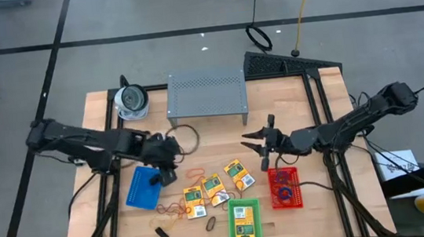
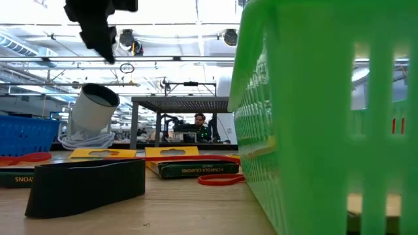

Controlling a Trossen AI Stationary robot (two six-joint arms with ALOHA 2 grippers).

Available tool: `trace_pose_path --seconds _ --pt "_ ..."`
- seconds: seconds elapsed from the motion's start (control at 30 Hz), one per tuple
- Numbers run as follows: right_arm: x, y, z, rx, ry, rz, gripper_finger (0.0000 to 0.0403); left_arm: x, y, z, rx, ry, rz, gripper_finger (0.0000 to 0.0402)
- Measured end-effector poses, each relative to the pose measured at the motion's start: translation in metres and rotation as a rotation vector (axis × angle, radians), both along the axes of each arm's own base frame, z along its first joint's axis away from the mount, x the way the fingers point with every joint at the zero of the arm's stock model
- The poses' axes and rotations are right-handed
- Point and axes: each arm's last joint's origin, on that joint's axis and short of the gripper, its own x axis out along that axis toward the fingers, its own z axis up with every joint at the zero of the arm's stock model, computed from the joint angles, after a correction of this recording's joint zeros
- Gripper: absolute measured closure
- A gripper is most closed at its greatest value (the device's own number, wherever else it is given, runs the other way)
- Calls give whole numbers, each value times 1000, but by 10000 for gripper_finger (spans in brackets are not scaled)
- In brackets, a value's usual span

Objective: Pick & Place Office Desk Supplies
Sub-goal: Put the orange rubber band into the blue bin

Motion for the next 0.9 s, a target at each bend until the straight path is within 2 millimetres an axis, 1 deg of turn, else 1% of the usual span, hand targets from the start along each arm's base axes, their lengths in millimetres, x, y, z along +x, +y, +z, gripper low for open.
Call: trace_pose_path --seconds 0.1,0.17,0.3,0.43,0.53,0.7,0.9 --pt "5 5 -3 -8 -13 14 310 13 -4 -7 -24 161 31 250" --pt "7 6 -5 -42 -18 21 310 23 -6 -10 -48 217 33 250" --pt "8 7 -3 -67 -40 21 311 42 -12 -18 -122 243 41 250" --pt "8 7 -4 -67 -33 22 314 53 -14 -30 -147 278 92 250" --pt "8 8 -5 -68 -22 30 314 59 -10 -41 -144 317 140 250" --pt "8 9 -7 -49 -9 33 314 70 2 -60 -143 379 213 250" --pt "7 11 -9 -53 10 45 314 81 16 -82 -143 436 256 250"
